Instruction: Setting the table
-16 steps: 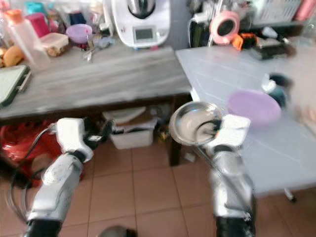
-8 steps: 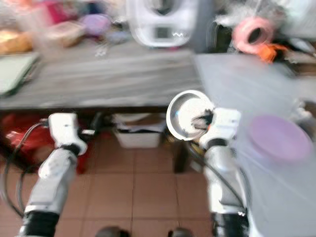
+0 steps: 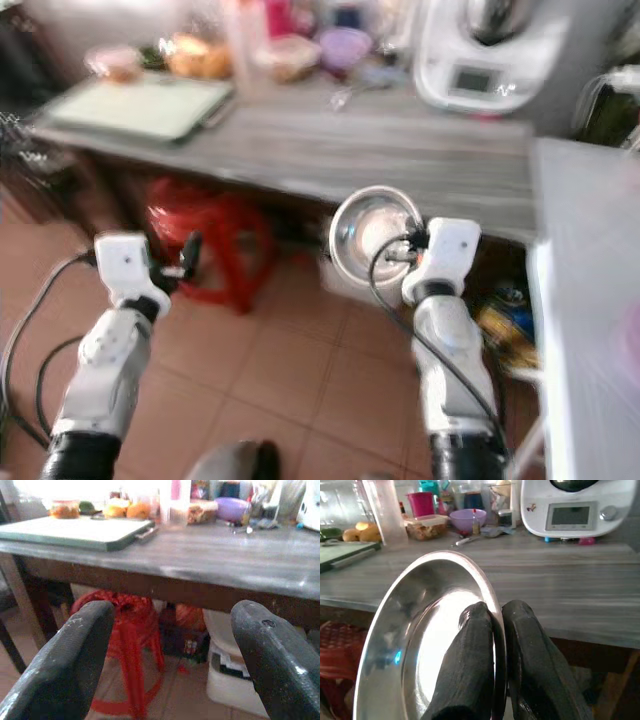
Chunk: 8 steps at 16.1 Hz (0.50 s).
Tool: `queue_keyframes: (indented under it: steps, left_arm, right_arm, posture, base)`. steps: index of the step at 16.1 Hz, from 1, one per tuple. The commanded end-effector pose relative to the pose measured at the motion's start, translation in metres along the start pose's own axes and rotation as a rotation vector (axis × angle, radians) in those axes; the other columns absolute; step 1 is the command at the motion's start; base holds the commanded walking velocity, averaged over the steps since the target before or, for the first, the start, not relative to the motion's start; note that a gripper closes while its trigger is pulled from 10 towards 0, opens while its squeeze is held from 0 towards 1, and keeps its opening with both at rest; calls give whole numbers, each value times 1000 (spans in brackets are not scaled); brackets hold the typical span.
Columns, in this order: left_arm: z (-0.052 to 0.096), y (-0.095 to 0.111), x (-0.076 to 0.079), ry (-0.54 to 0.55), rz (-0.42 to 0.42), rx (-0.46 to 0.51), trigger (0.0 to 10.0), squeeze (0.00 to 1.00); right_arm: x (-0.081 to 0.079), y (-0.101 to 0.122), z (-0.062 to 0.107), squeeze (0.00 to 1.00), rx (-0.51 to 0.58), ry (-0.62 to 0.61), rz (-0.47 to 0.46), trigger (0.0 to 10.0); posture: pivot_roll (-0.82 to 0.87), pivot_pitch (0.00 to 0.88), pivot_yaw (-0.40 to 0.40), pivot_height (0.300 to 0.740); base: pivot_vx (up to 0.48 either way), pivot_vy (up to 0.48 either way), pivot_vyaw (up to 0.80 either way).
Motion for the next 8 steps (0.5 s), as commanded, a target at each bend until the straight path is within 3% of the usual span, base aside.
queue_keyframes:
  steps: [1, 3, 8]
  left_arm:
    - [-2, 3, 2, -19, -12, 8, 10000, 0]
    - [-1, 5, 7, -67, -15, 25, 10000, 0]
    - [-1, 6, 11, -91, -3, 34, 10000, 0]
  right_arm:
    - [4, 5, -1, 0, 21, -23, -20, 10000]
    - [8, 5, 0, 0, 21, -47, -21, 10000]
    - [15, 7, -2, 0, 29, -70, -10, 10000]
  posture:
    - [-56, 0, 47, 740]
    - [-58, 0, 47, 740]
    - [-62, 0, 47, 740]
  base:
    - [0, 0, 0]
    - [129, 0, 0]
    - [410, 0, 0]
Point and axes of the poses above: a point about 5 cm out from each wrist's last joint towards the gripper, its own z axis pointing back from the gripper into the wrist, its own y axis along the axis of the wrist's last joint, x = y × z, the point moved 3 cm from there along -z, pointing out of the wrist towards the gripper, and after that the axes turned 10 degrees about z, right-handed, at the moved point
